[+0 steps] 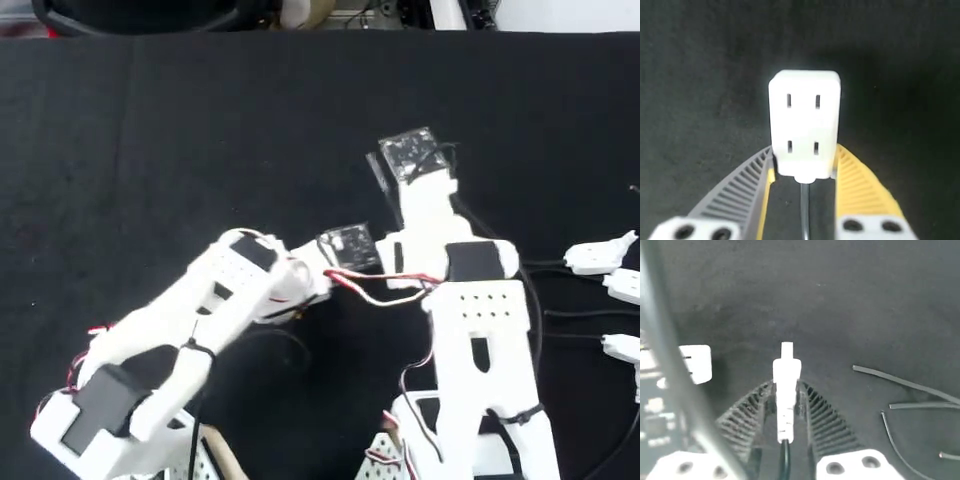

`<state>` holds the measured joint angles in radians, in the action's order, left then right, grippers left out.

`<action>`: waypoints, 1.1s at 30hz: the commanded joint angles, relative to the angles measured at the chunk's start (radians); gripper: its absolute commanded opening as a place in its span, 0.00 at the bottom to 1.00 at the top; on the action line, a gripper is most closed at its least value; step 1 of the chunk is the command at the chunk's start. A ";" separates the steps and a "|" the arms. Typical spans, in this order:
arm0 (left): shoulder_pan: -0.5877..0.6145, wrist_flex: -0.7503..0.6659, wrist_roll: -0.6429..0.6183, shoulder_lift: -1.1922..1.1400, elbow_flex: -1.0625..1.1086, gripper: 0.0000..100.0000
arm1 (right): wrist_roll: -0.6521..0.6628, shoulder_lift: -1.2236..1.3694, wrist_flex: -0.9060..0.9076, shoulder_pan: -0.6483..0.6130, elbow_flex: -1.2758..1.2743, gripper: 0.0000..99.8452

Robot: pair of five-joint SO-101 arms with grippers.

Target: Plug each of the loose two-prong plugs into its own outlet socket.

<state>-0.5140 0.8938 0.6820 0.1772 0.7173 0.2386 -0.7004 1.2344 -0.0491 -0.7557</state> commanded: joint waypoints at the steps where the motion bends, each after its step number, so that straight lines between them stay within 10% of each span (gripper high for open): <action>1: -0.024 -0.009 -0.126 -0.005 -0.087 0.13 | 0.008 -0.005 0.012 0.048 0.050 0.01; 15: 0.013 0.155 -0.135 0.221 -0.067 0.24 | 0.028 0.004 0.034 0.049 0.053 0.01; 33: 0.599 0.060 -0.135 1.327 0.748 0.24 | 0.028 0.443 0.292 -0.173 0.346 0.01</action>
<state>0.0276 0.9843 0.5547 1.3157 1.2973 0.2631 -0.3890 1.4737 -0.2010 -0.5516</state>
